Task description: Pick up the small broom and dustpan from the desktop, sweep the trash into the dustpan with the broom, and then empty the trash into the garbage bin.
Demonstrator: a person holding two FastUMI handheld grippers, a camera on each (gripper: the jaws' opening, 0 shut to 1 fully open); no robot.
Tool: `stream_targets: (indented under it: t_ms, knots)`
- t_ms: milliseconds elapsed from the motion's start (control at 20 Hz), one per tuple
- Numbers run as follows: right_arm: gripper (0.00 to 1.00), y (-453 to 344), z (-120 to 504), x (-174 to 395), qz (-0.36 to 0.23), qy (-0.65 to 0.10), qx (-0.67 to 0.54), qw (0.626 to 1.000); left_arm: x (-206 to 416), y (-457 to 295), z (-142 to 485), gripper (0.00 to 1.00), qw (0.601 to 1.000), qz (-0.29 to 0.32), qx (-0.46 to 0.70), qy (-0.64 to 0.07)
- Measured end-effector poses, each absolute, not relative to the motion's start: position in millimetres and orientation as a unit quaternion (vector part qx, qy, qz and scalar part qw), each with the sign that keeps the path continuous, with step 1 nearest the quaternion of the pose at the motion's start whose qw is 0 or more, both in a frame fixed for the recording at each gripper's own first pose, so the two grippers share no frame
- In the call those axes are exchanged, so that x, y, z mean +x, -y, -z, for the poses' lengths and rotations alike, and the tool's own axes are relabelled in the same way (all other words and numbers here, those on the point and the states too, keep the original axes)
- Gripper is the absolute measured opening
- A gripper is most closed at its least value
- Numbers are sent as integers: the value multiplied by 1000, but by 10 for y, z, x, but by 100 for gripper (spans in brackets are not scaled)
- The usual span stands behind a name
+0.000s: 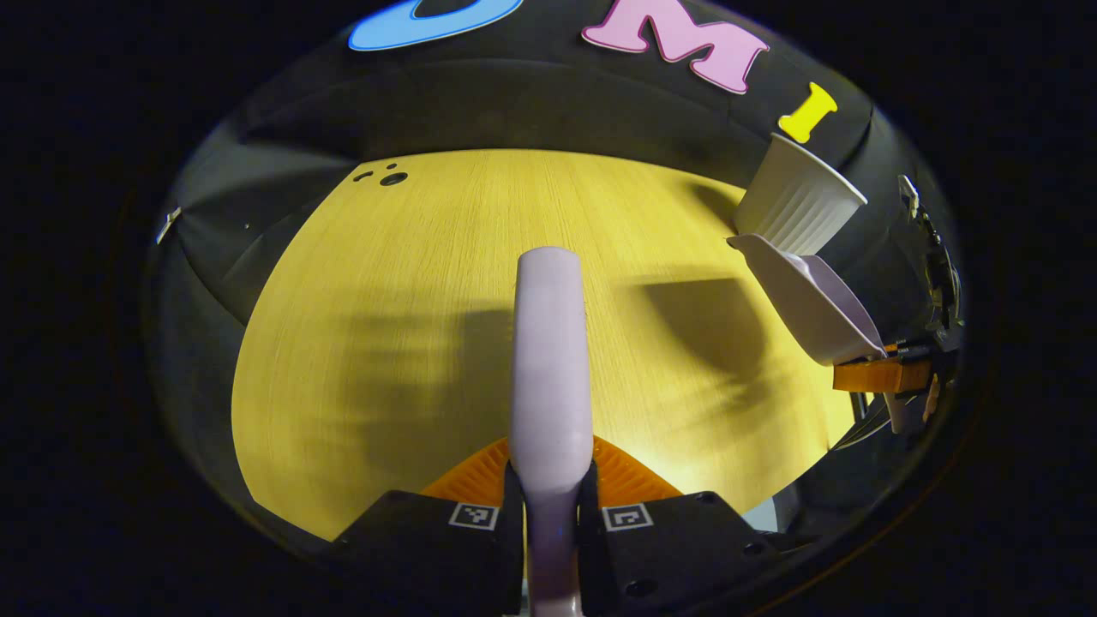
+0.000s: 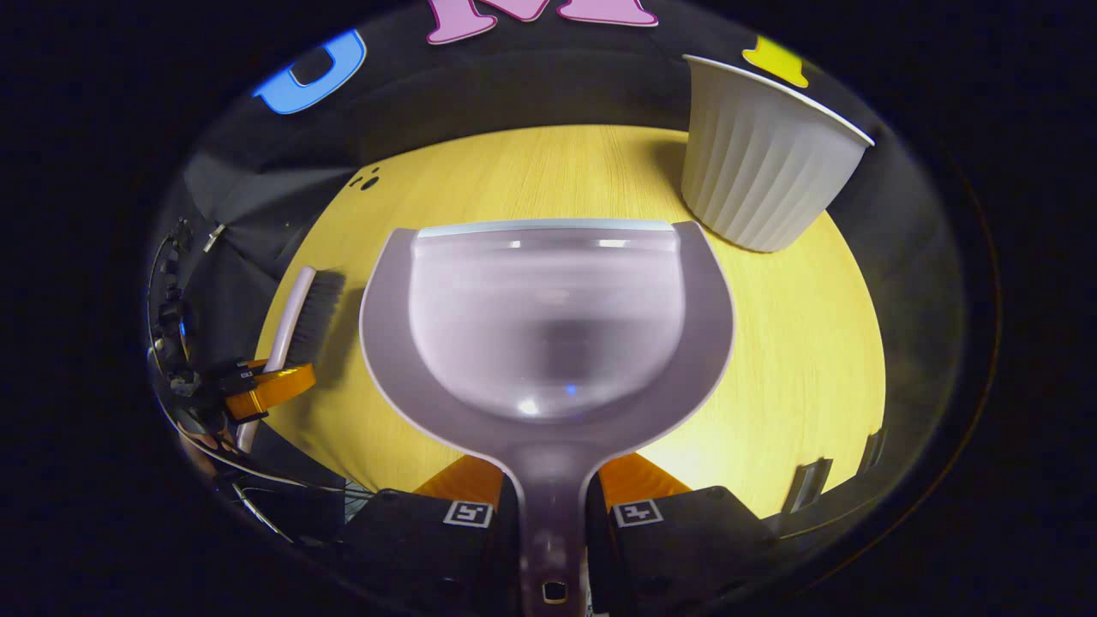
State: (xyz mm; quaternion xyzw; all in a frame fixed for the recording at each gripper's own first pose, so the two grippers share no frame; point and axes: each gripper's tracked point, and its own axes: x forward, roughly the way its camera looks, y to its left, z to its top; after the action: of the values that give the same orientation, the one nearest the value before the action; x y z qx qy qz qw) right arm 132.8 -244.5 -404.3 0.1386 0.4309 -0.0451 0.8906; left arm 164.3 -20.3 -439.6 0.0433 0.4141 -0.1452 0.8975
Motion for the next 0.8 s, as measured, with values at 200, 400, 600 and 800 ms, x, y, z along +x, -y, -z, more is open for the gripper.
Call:
stream_targets:
  t_ms: [200, 400, 600, 800]
  knots:
    - [36, 2466, 4236, 1366, 50, -450, 137, 881, 1749, 216, 4575, 28, 892, 135, 69, -426]
    - [40, 2498, 4457, 1404, 61, -464, 143, 872, 1820, 268, 4708, 30, 883, 131, 53, -447]
    - [36, 2552, 4633, 1434, 71, -482, 117, 865, 1917, 266, 4890, 30, 873, 119, 51, -471]
    - [36, 2580, 4696, 1383, 68, -494, 94, 862, 1892, 329, 4927, 30, 865, 113, 67, -484]
